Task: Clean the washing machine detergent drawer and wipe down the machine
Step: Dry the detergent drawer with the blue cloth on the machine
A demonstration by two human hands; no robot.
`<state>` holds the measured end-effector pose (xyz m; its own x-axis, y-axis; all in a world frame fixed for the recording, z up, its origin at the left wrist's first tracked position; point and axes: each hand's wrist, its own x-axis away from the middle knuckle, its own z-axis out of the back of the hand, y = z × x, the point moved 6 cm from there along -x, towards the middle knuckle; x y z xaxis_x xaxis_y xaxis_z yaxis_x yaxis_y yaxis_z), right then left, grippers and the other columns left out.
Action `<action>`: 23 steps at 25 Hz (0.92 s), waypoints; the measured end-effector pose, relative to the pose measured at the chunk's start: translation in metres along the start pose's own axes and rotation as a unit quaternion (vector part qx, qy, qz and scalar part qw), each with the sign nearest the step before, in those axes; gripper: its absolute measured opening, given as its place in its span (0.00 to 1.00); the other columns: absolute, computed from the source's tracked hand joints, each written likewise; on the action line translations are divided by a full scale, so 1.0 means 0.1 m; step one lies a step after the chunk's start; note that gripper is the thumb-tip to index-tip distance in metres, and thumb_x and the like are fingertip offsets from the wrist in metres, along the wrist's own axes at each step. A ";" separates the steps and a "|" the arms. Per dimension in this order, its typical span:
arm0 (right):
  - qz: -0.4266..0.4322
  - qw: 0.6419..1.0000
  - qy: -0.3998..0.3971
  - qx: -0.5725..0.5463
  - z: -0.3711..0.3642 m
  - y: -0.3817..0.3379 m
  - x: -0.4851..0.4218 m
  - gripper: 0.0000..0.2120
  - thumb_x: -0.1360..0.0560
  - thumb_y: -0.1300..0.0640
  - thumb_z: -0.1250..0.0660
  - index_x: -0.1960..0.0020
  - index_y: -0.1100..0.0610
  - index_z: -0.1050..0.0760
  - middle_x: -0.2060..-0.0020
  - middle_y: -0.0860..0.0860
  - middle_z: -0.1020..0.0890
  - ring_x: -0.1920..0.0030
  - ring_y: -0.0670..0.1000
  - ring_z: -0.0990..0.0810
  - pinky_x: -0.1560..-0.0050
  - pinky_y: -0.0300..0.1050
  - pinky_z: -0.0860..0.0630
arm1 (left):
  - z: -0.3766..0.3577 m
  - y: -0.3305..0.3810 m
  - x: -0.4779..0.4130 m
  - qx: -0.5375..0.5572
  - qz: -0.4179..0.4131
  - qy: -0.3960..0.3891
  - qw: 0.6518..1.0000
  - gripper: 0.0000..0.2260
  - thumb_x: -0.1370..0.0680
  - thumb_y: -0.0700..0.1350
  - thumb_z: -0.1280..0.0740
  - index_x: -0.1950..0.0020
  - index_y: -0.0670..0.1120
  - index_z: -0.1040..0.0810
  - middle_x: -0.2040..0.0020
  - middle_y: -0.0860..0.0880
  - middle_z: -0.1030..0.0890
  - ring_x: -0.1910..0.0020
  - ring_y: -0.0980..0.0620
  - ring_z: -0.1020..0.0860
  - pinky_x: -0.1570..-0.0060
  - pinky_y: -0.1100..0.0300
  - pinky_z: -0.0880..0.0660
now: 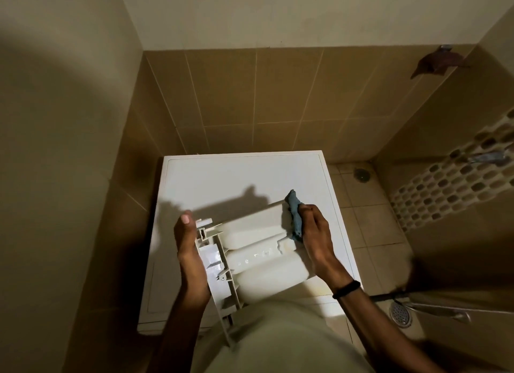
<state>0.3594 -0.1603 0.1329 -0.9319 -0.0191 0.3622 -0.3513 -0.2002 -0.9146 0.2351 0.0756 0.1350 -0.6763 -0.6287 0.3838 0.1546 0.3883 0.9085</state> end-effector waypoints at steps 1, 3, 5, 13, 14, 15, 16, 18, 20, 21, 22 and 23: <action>0.003 1.000 0.009 0.024 0.01 0.02 0.00 0.13 0.17 0.50 0.41 0.52 0.54 0.23 0.61 0.47 0.20 0.58 0.48 0.22 0.55 0.50 0.24 | 0.02 -0.16 0.06 -0.025 0.053 -0.006 0.998 0.35 0.29 0.76 0.34 0.28 0.56 0.23 0.30 0.53 0.22 0.27 0.47 0.26 0.26 0.43 0.32; 0.014 0.998 0.027 0.061 0.01 0.02 0.02 0.13 0.17 0.48 0.42 0.53 0.54 0.24 0.63 0.46 0.20 0.61 0.47 0.23 0.56 0.48 0.27 | 0.09 -0.32 0.20 -0.142 0.049 0.041 0.988 0.31 0.27 0.75 0.39 0.35 0.55 0.22 0.37 0.51 0.20 0.33 0.46 0.24 0.30 0.41 0.30; 0.022 0.996 0.033 0.085 -0.01 -0.01 0.05 0.14 0.17 0.48 0.43 0.53 0.55 0.25 0.63 0.47 0.20 0.62 0.47 0.23 0.58 0.47 0.27 | 0.16 -0.25 0.35 -0.241 -0.034 0.126 0.962 0.30 0.24 0.72 0.47 0.45 0.48 0.25 0.47 0.49 0.23 0.40 0.41 0.24 0.37 0.43 0.28; 0.031 0.989 0.032 0.141 -0.04 -0.03 0.13 0.13 0.16 0.48 0.44 0.51 0.55 0.26 0.62 0.47 0.21 0.61 0.47 0.23 0.61 0.44 0.30 | 0.17 -0.22 0.59 -0.390 -0.077 0.132 0.908 0.33 0.20 0.65 0.56 0.39 0.43 0.22 0.48 0.39 0.15 0.47 0.33 0.19 0.46 0.46 0.25; 0.035 0.988 0.035 0.144 -0.04 -0.03 0.13 0.13 0.16 0.48 0.45 0.51 0.55 0.26 0.62 0.47 0.21 0.61 0.47 0.23 0.62 0.44 0.30 | 0.15 -0.21 0.60 -0.393 -0.088 0.129 0.906 0.33 0.20 0.64 0.55 0.38 0.43 0.21 0.47 0.39 0.15 0.47 0.32 0.19 0.47 0.47 0.25; 0.040 0.988 0.042 0.145 -0.03 -0.03 0.12 0.14 0.15 0.48 0.45 0.51 0.55 0.27 0.63 0.47 0.21 0.61 0.47 0.23 0.62 0.44 0.30 | 0.14 -0.21 0.60 -0.394 -0.090 0.127 0.906 0.32 0.18 0.63 0.55 0.38 0.43 0.20 0.47 0.40 0.14 0.47 0.32 0.19 0.48 0.48 0.26; 0.042 0.988 0.048 0.142 -0.02 -0.04 0.12 0.13 0.15 0.48 0.45 0.51 0.55 0.27 0.63 0.47 0.21 0.61 0.48 0.23 0.63 0.44 0.30 | 0.14 -0.20 0.60 -0.392 -0.087 0.128 0.907 0.32 0.17 0.63 0.54 0.38 0.42 0.20 0.48 0.40 0.14 0.47 0.32 0.19 0.49 0.50 0.27; 0.045 0.988 0.051 0.136 -0.01 -0.07 0.10 0.13 0.16 0.48 0.44 0.50 0.55 0.27 0.63 0.47 0.21 0.62 0.49 0.23 0.62 0.45 0.30 | 0.10 -0.18 0.62 -0.376 -0.101 0.132 0.911 0.31 0.16 0.62 0.53 0.39 0.42 0.20 0.50 0.42 0.14 0.49 0.33 0.18 0.52 0.53 0.30; 0.058 0.988 0.043 0.134 -0.03 -0.07 0.09 0.14 0.16 0.47 0.44 0.51 0.54 0.27 0.65 0.46 0.22 0.64 0.47 0.24 0.63 0.45 0.31 | 0.08 -0.12 0.66 -0.367 -0.131 0.136 0.911 0.28 0.17 0.60 0.52 0.40 0.41 0.21 0.55 0.45 0.16 0.53 0.35 0.17 0.53 0.55 0.30; 0.078 0.987 0.039 0.137 -0.05 -0.07 0.12 0.14 0.16 0.46 0.44 0.51 0.53 0.27 0.65 0.46 0.22 0.65 0.45 0.24 0.63 0.45 0.32 | 0.07 -0.08 0.66 -0.366 -0.143 0.142 0.909 0.28 0.16 0.60 0.51 0.41 0.41 0.20 0.58 0.47 0.17 0.55 0.35 0.17 0.54 0.55 0.30; 0.110 0.982 0.040 0.148 -0.07 -0.09 0.15 0.13 0.16 0.46 0.44 0.51 0.53 0.27 0.63 0.46 0.21 0.64 0.44 0.24 0.63 0.44 0.31 | 0.06 -0.05 0.65 -0.368 -0.150 0.149 0.906 0.28 0.15 0.60 0.50 0.42 0.41 0.19 0.61 0.46 0.17 0.57 0.35 0.17 0.55 0.55 0.30; 0.151 0.974 0.046 0.161 -0.07 -0.13 0.19 0.13 0.15 0.46 0.45 0.49 0.52 0.27 0.59 0.46 0.20 0.61 0.43 0.23 0.60 0.44 0.29 | 0.05 -0.01 0.63 -0.375 -0.150 0.153 0.902 0.28 0.14 0.61 0.50 0.44 0.41 0.19 0.62 0.45 0.17 0.58 0.34 0.18 0.56 0.55 0.29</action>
<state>0.3457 -0.1514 0.1505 -0.9977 -0.0391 0.0545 -0.0279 -0.4968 -0.8674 0.1889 0.0387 0.1570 -0.5555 -0.8311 0.0249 0.5187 -0.3230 0.7916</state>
